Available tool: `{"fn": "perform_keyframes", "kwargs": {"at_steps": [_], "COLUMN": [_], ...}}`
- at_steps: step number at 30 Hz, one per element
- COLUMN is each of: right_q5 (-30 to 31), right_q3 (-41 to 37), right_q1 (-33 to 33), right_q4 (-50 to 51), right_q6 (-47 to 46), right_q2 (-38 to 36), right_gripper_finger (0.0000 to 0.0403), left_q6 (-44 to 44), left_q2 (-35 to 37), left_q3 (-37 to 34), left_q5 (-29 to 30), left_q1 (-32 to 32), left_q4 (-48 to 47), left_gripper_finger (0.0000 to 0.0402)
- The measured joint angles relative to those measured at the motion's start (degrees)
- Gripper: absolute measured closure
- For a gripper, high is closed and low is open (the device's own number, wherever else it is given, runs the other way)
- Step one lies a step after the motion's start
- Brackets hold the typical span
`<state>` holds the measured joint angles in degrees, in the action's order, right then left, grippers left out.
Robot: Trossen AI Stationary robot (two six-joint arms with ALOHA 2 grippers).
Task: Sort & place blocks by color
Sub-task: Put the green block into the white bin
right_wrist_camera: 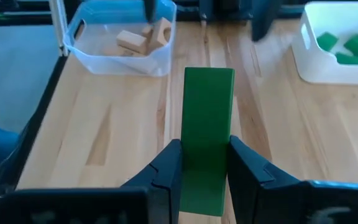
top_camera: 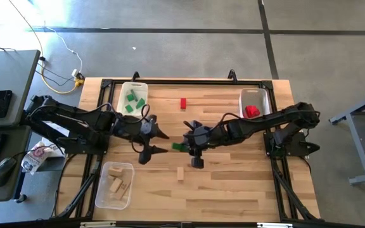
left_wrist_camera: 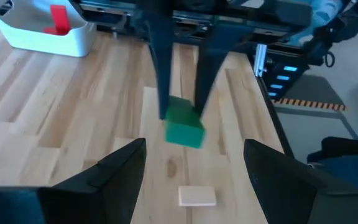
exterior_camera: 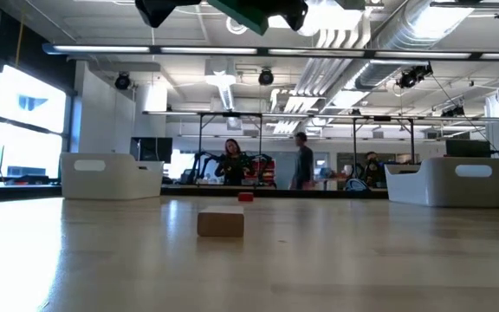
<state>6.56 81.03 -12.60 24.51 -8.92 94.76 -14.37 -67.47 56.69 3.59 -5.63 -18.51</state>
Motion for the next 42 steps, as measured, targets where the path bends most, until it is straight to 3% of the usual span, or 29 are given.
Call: {"fn": "perform_keyframes", "kwargs": {"at_steps": [21, 26, 36, 42], "right_q5": [-1.07, -0.99, -0.89, -1.29], "right_q3": [0.0, 0.0, 0.0, 0.0], "right_q1": [0.71, 0.74, 1.34, 2.13], "right_q4": [-8.96, -9.36, -9.01, -8.71], "right_q6": [4.01, 3.87, 2.96, 1.91], "right_q2": [0.0, 0.0, 0.0, -0.02], "right_gripper_finger": [0.0329, 0.0329, 0.0329, 0.0329], "left_q6": [2.46, 4.11, 7.85, 8.49], "left_q2": [-0.8, -0.8, -0.8, -0.8], "left_q3": [0.0, 0.0, 0.0, -0.01], "left_q5": [4.3, 4.42, 4.36, 4.55], "left_q1": [0.0, -0.02, -0.04, 0.0], "left_q4": [2.19, 2.19, 3.24, 3.61], "left_gripper_finger": [0.0155, 0.0195, 0.0313, 0.0325]}}
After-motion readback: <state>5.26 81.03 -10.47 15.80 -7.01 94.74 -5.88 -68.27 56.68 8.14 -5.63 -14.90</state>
